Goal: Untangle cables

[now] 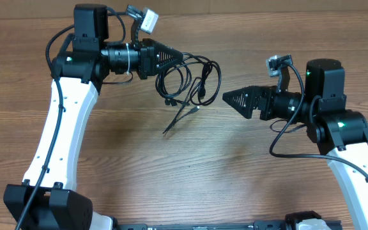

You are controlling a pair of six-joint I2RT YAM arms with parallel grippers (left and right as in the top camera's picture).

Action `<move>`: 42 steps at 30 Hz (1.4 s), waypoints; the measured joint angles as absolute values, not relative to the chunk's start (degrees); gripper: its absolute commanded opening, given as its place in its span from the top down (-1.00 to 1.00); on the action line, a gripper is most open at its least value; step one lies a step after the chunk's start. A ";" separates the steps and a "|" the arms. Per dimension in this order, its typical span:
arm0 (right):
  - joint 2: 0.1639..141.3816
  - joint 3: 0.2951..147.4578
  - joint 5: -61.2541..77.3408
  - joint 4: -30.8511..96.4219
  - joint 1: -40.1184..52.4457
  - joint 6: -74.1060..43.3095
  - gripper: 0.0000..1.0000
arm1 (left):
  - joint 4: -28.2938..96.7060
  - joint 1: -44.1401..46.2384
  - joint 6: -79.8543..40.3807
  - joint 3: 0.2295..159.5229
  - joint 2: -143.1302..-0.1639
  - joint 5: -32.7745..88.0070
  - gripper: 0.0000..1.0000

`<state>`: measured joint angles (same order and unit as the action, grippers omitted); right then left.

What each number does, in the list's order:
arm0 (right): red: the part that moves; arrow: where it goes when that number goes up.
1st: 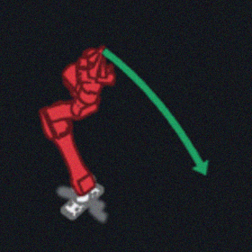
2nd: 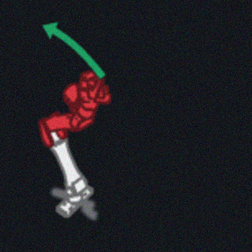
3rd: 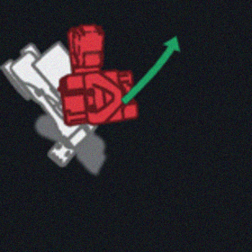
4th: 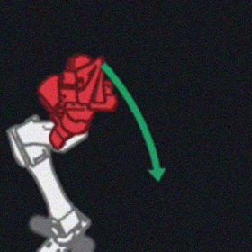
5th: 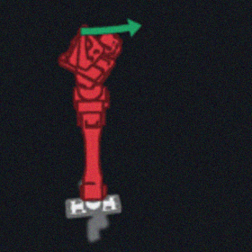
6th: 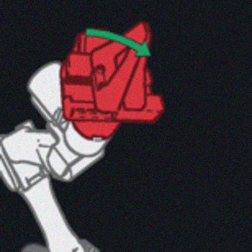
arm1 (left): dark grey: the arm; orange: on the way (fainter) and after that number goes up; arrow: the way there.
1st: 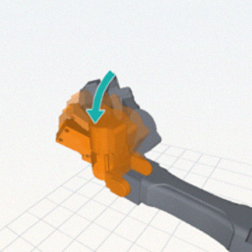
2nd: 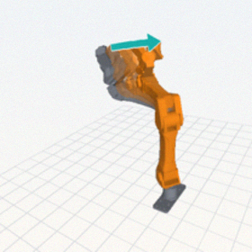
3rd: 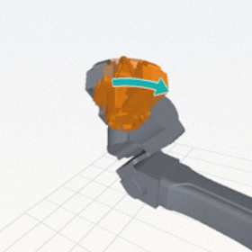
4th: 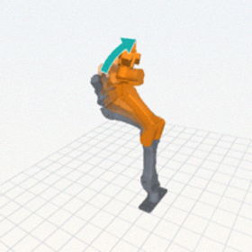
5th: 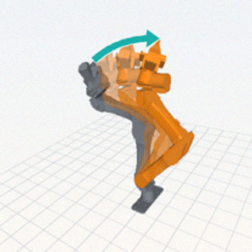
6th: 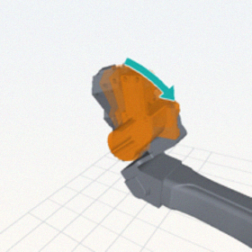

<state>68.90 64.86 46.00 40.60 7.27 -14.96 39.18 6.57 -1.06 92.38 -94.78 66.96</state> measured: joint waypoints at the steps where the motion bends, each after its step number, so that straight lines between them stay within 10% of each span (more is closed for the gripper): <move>1: 68.90 64.86 46.02 40.56 7.27 -14.98 -1.00 | 39.22 6.57 -1.08 92.40 -94.78 66.94 0.92; 42: 68.90 64.86 46.00 40.58 7.27 -14.96 -1.00 | 41.67 6.57 -1.04 92.38 -94.78 66.06 0.91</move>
